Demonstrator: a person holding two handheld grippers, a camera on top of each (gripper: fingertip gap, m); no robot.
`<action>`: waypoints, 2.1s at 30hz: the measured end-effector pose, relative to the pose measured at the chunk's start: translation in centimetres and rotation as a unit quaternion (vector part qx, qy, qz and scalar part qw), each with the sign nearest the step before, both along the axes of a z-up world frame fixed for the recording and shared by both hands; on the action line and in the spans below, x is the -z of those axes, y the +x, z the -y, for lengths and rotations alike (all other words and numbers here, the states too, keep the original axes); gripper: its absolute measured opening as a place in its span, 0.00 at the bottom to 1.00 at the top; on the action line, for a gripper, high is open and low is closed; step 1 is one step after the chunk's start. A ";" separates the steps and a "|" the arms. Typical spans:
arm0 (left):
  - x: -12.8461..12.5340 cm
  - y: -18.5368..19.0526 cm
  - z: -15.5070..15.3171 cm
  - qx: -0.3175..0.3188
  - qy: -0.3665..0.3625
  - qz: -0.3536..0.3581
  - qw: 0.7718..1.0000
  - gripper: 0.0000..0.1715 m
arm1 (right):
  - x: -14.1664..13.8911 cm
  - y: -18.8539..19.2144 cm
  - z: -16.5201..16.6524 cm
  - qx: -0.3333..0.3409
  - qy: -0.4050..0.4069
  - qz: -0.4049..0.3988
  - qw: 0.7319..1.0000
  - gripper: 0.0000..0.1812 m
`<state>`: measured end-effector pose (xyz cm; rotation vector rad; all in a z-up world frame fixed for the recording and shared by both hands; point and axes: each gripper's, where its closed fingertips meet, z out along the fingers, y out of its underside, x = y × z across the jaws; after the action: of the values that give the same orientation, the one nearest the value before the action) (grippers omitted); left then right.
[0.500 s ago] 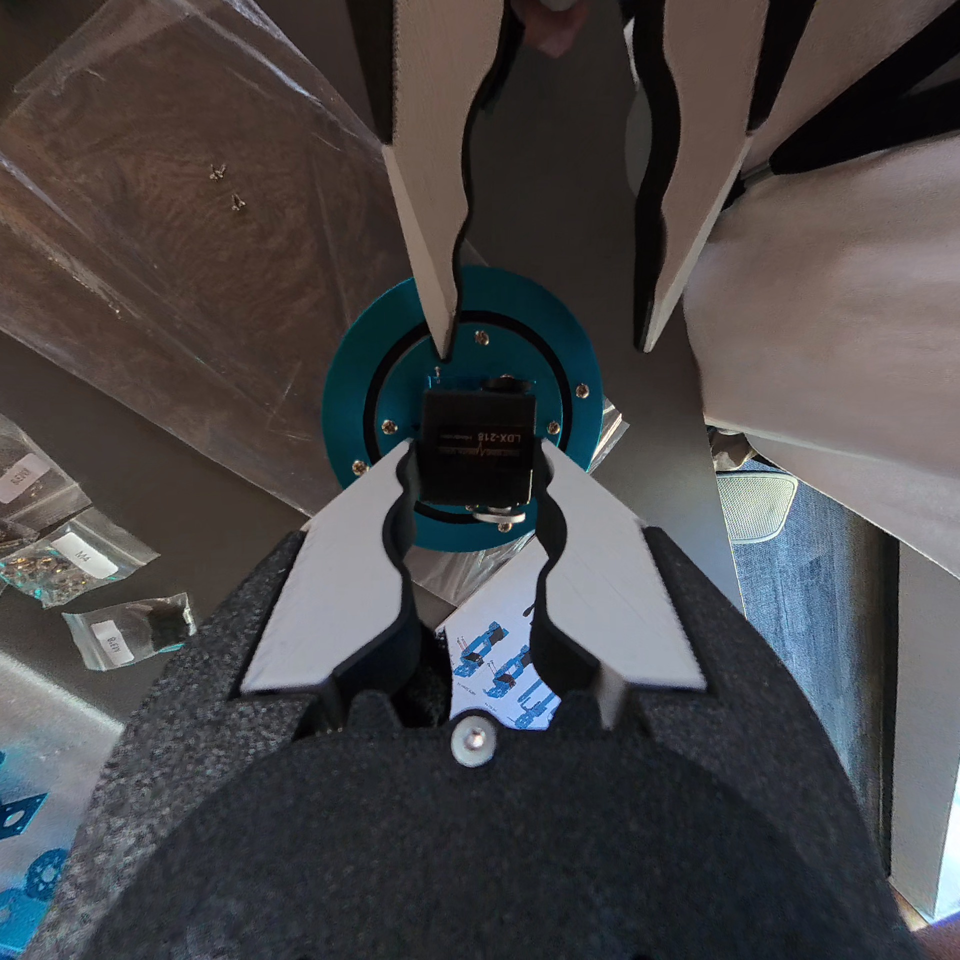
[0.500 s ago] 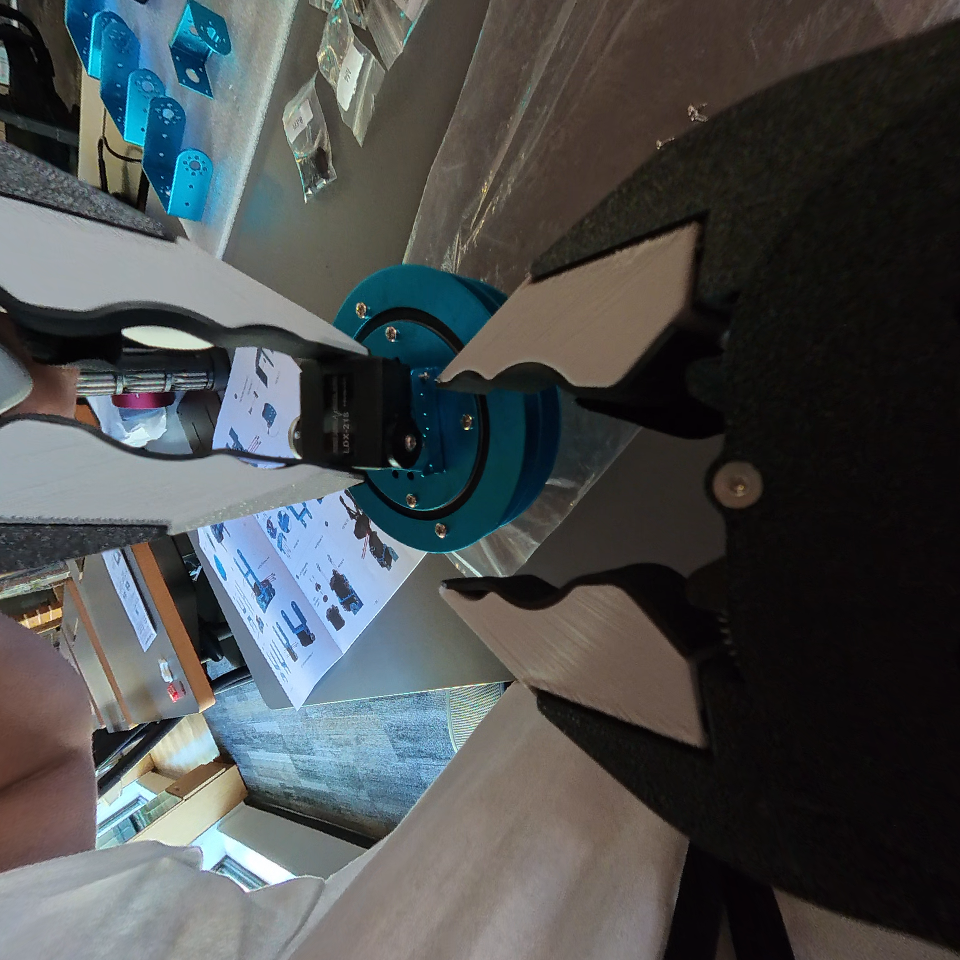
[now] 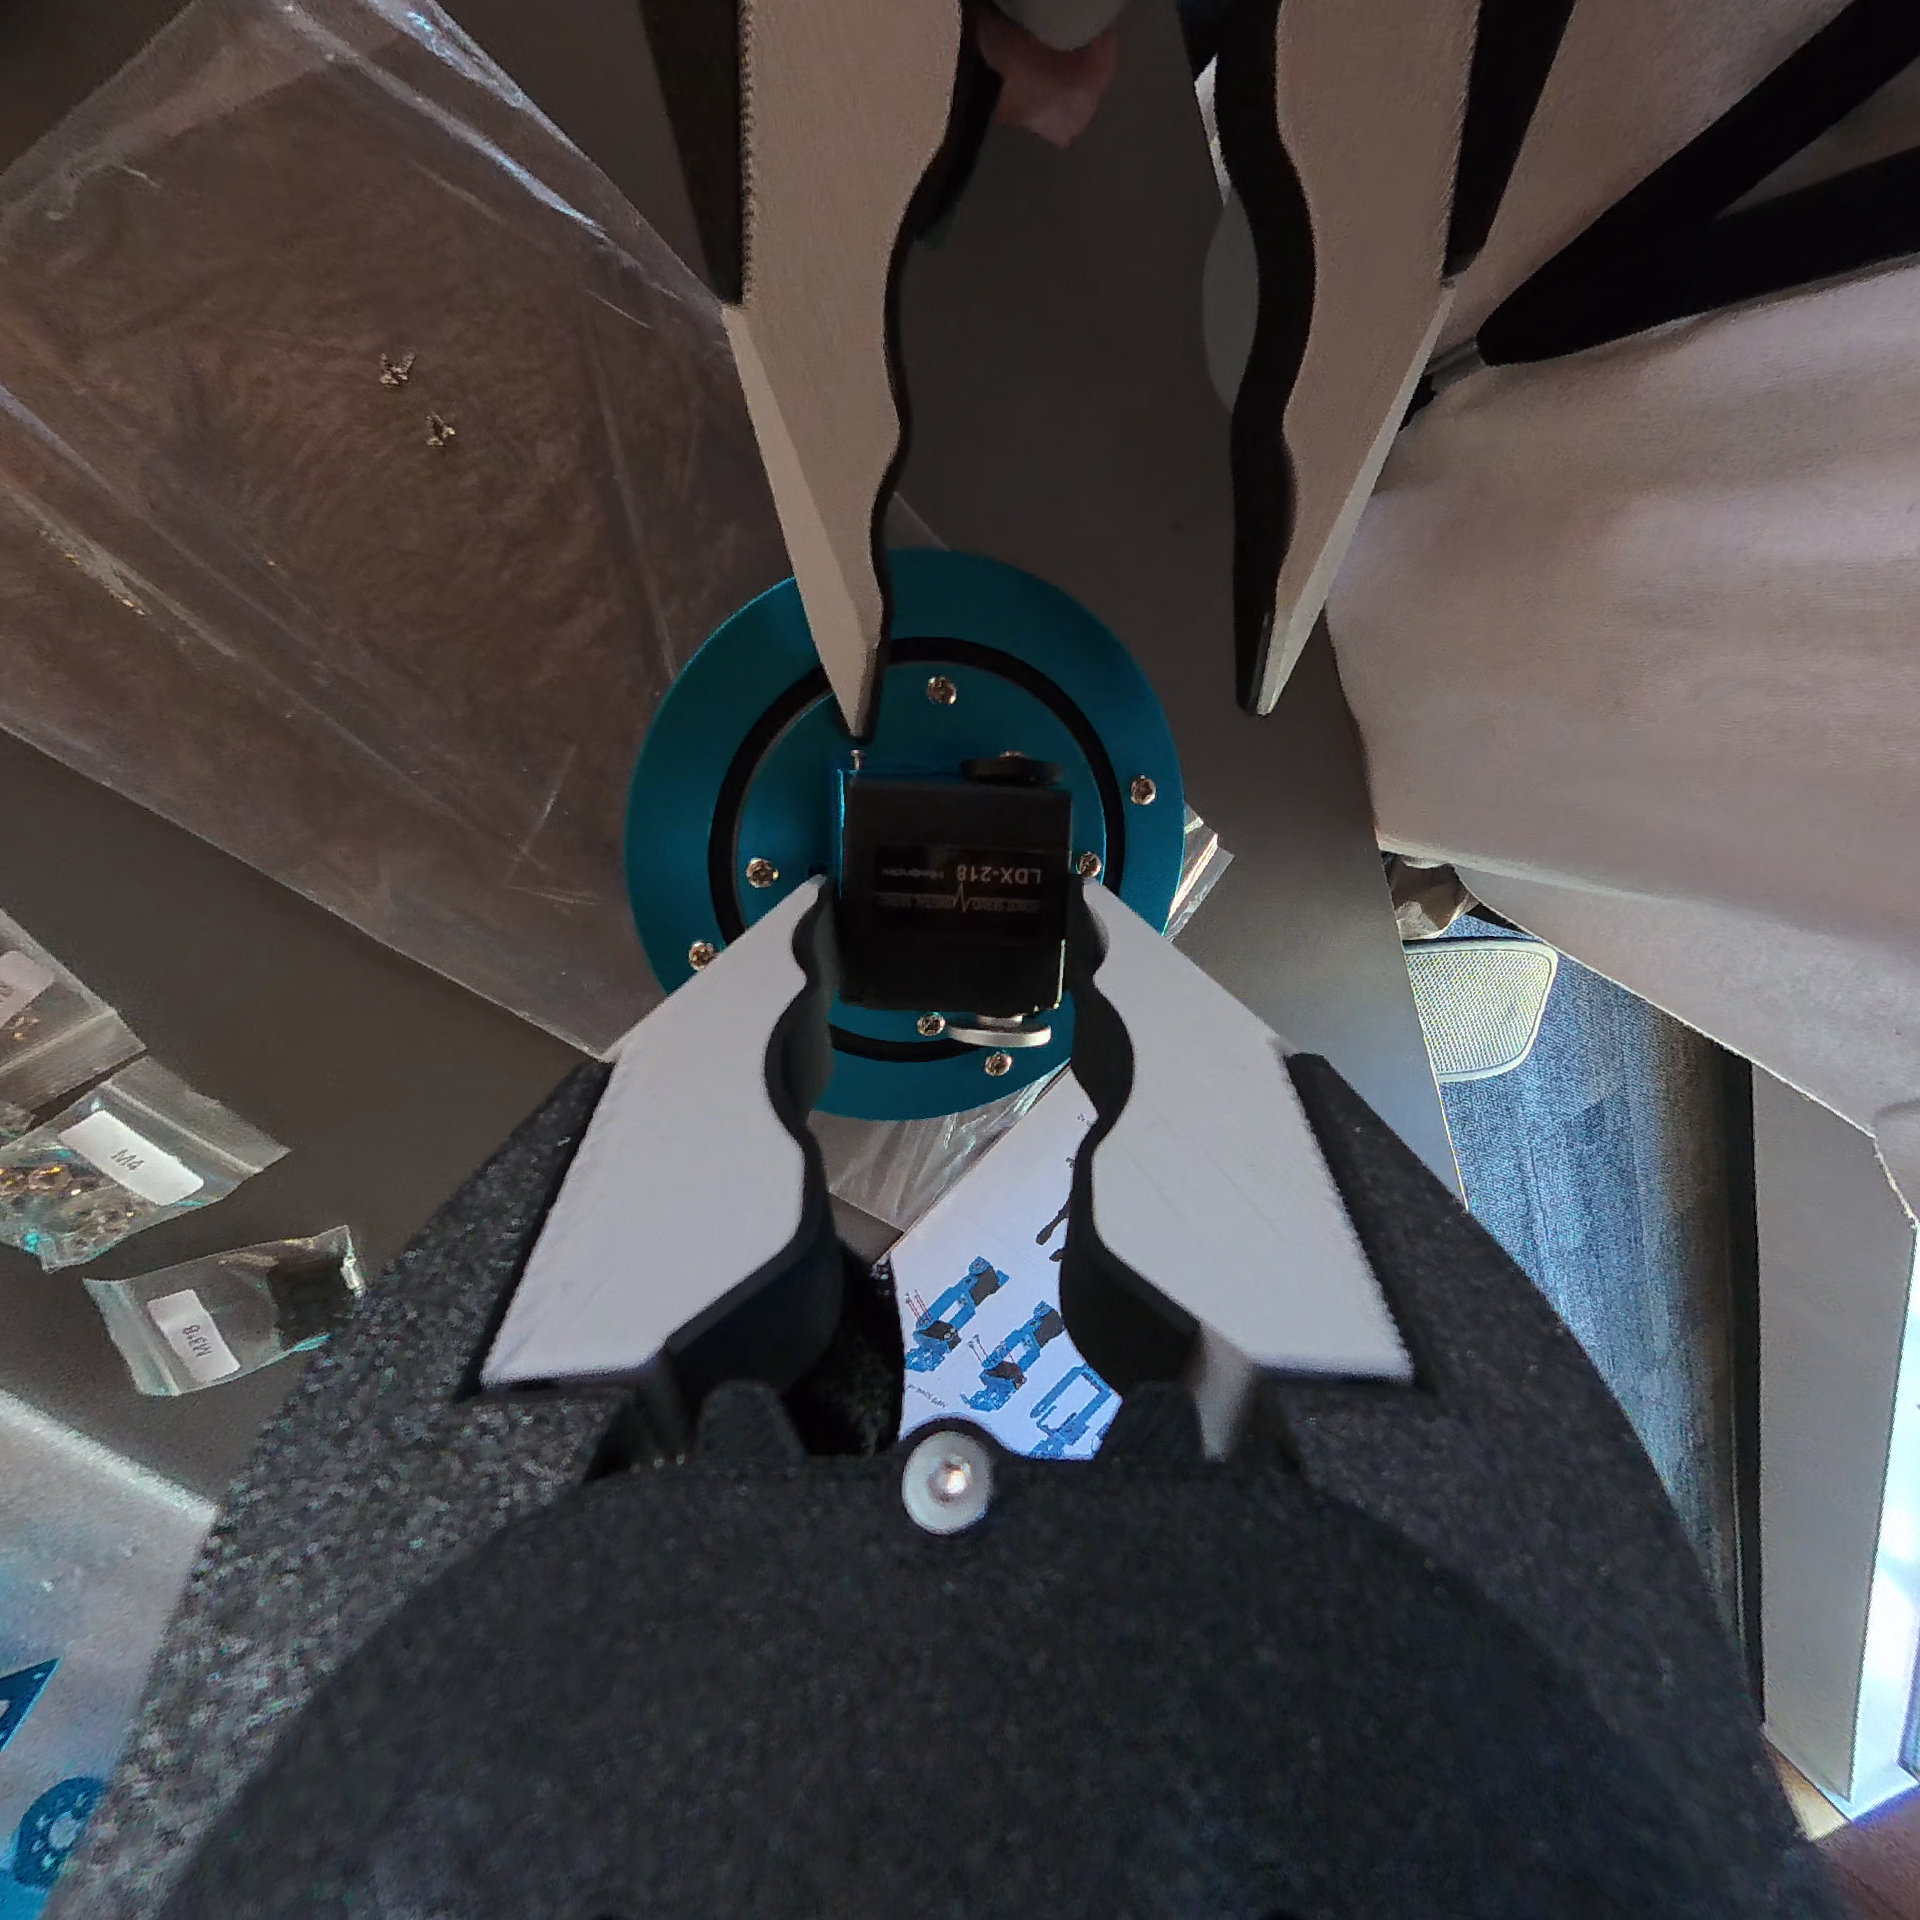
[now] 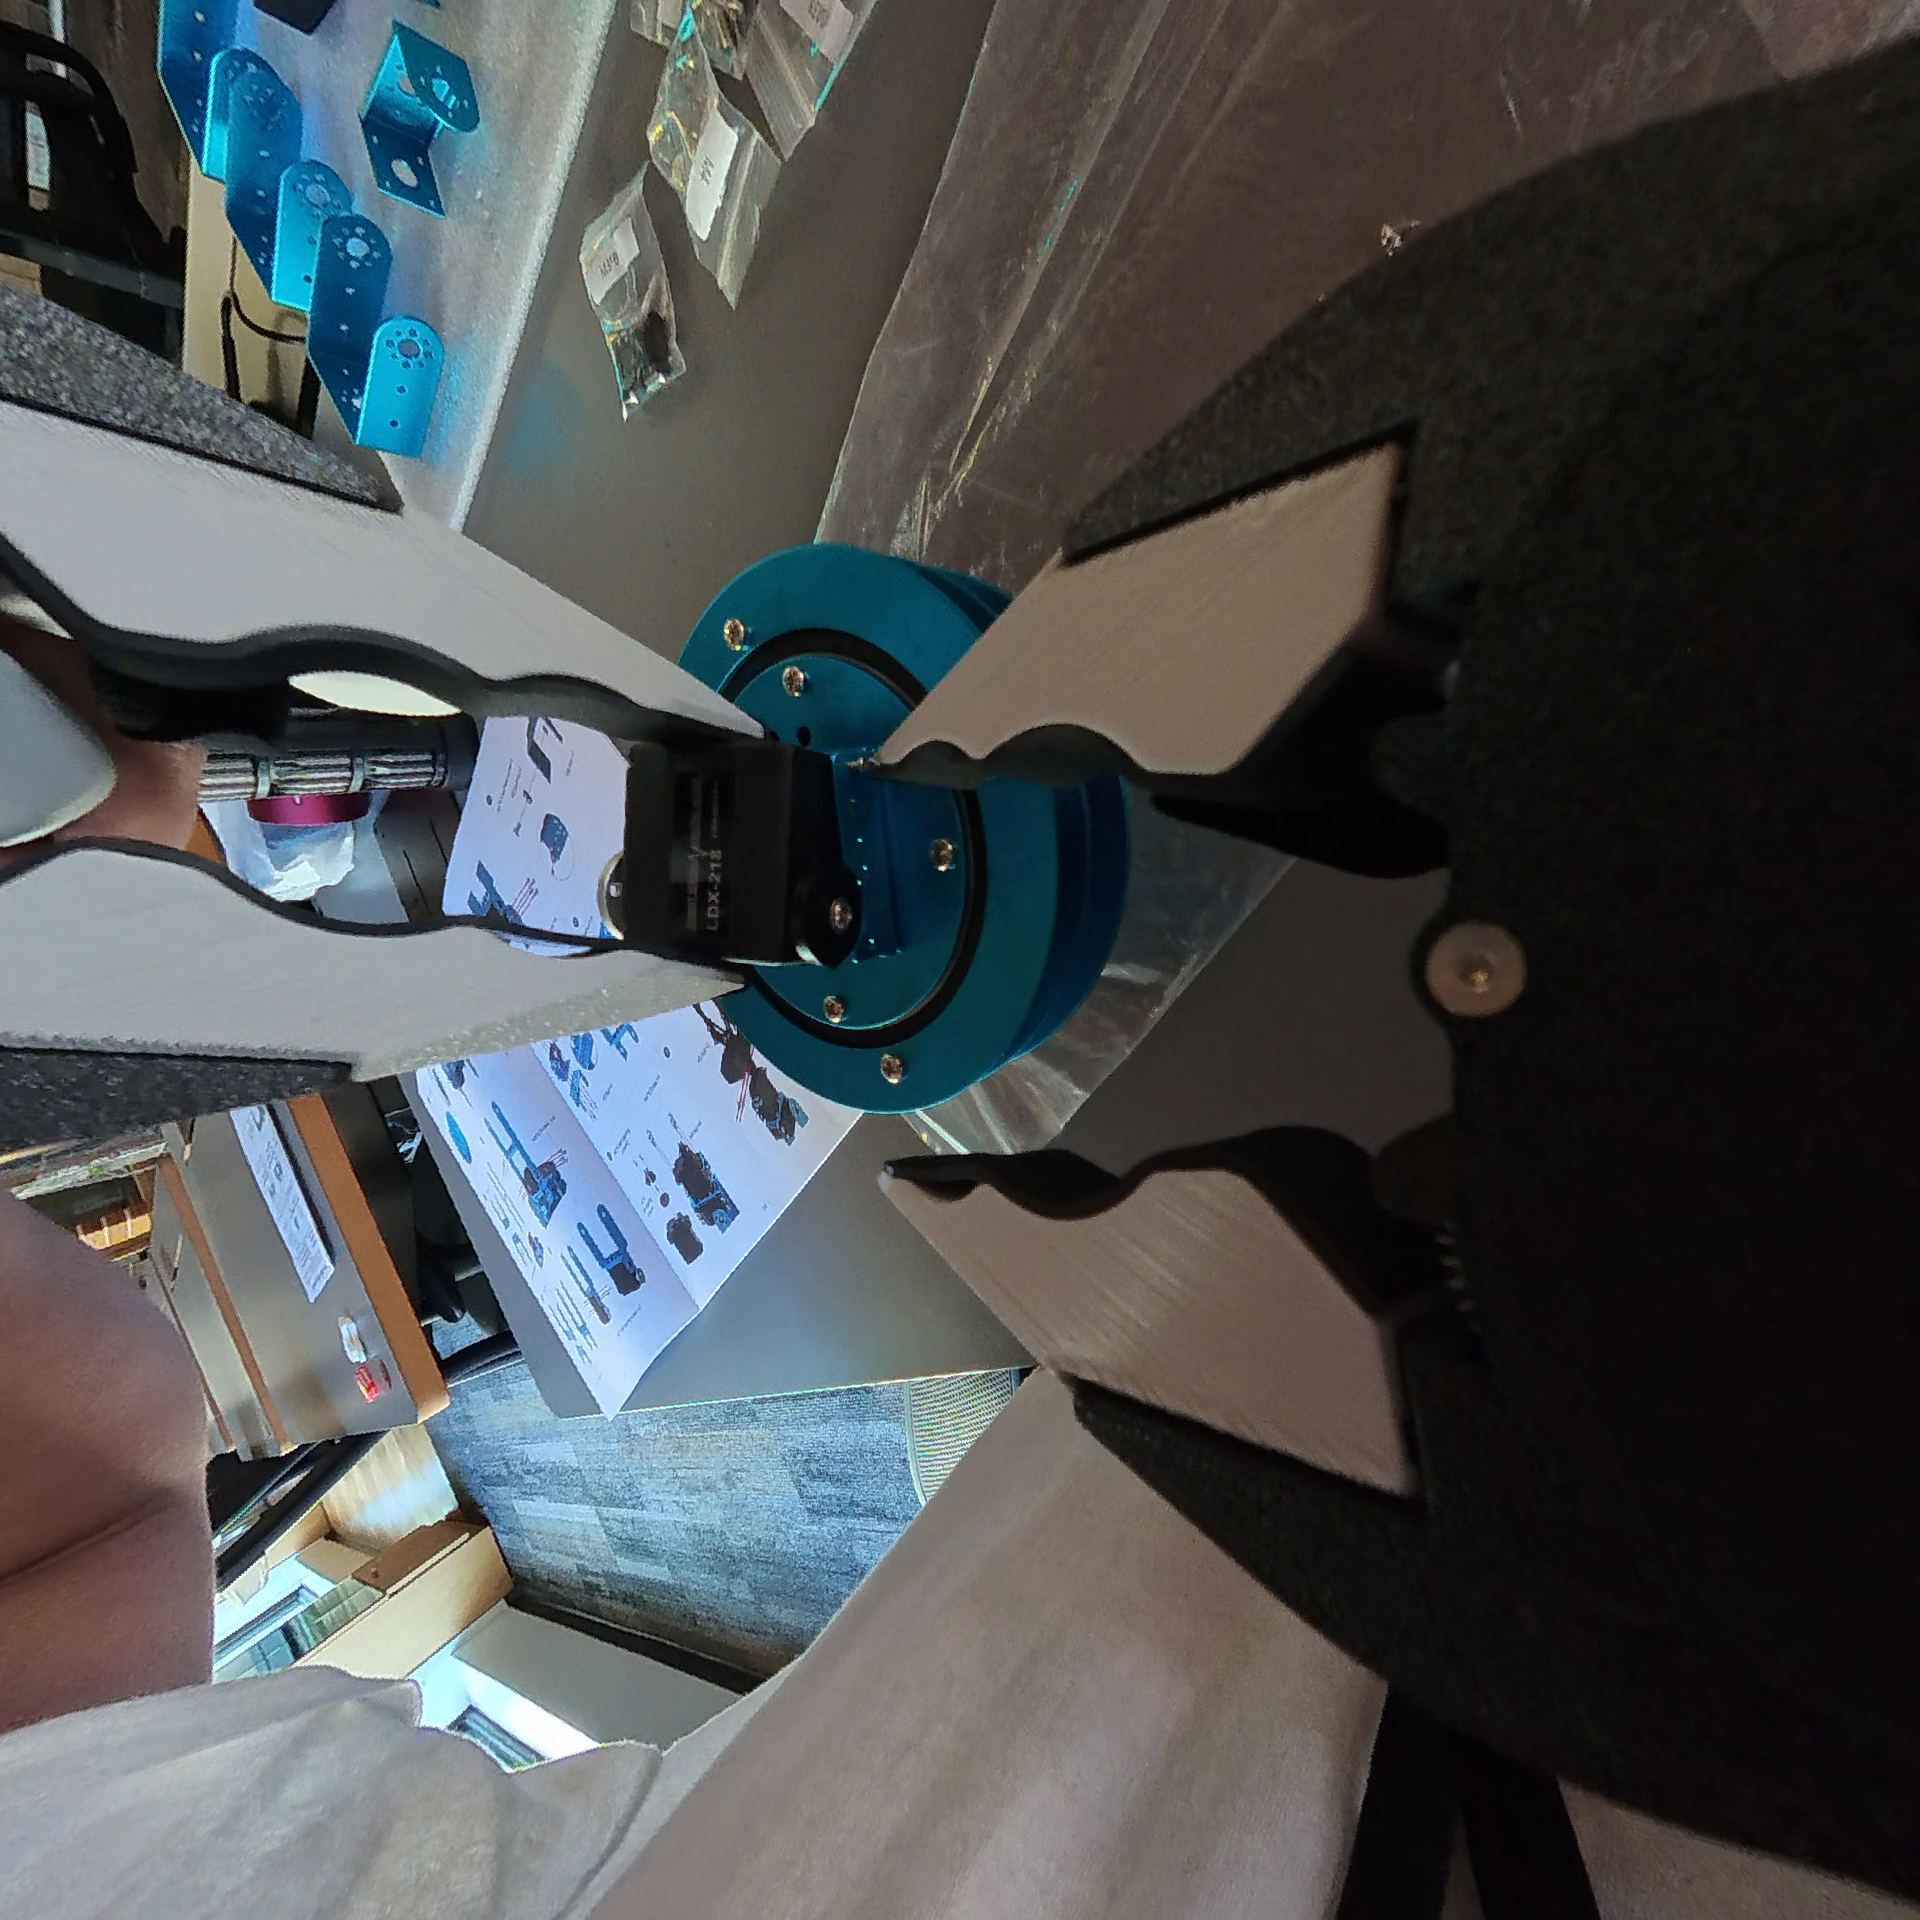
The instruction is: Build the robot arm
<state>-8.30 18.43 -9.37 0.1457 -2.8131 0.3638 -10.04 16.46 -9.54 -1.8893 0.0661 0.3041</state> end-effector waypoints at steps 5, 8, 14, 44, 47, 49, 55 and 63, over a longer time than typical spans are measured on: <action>0.0 0.0 0.0 0.002 -0.004 -0.004 1.000 0.25 | 0.0 0.1 0.1 0.002 0.002 -0.002 1.000 0.38; 0.0 0.0 0.0 0.005 -0.008 -0.004 1.000 0.25 | -0.1 0.1 0.1 0.001 0.003 0.000 1.000 0.38; -0.1 0.2 0.0 0.014 -0.011 0.004 1.000 0.25 | -0.2 0.0 0.1 -0.004 0.005 -0.003 1.000 0.38; 0.0 0.0 0.1 0.023 -0.021 0.009 0.999 0.25 | -0.3 0.0 0.1 -0.007 0.003 0.000 1.000 0.38; 0.0 0.0 0.1 0.023 -0.022 0.010 0.999 0.25 | -0.3 0.1 0.1 -0.006 0.005 -0.001 1.000 0.38; 0.1 0.0 0.1 0.023 -0.021 0.012 0.999 0.25 | -0.3 0.1 0.1 -0.007 0.004 -0.001 1.000 0.38; 0.0 0.0 0.2 0.023 -0.025 0.017 0.999 0.25 | -0.4 0.0 0.1 -0.009 0.011 -0.006 1.000 0.39; -0.1 0.0 0.3 0.013 -0.039 0.029 0.999 0.25 | -0.5 -0.1 0.1 -0.013 0.016 -0.013 1.000 0.39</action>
<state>-8.32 18.14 -9.32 0.0818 -2.8507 0.4774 -10.15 16.40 -9.04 -1.8560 0.0549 0.3460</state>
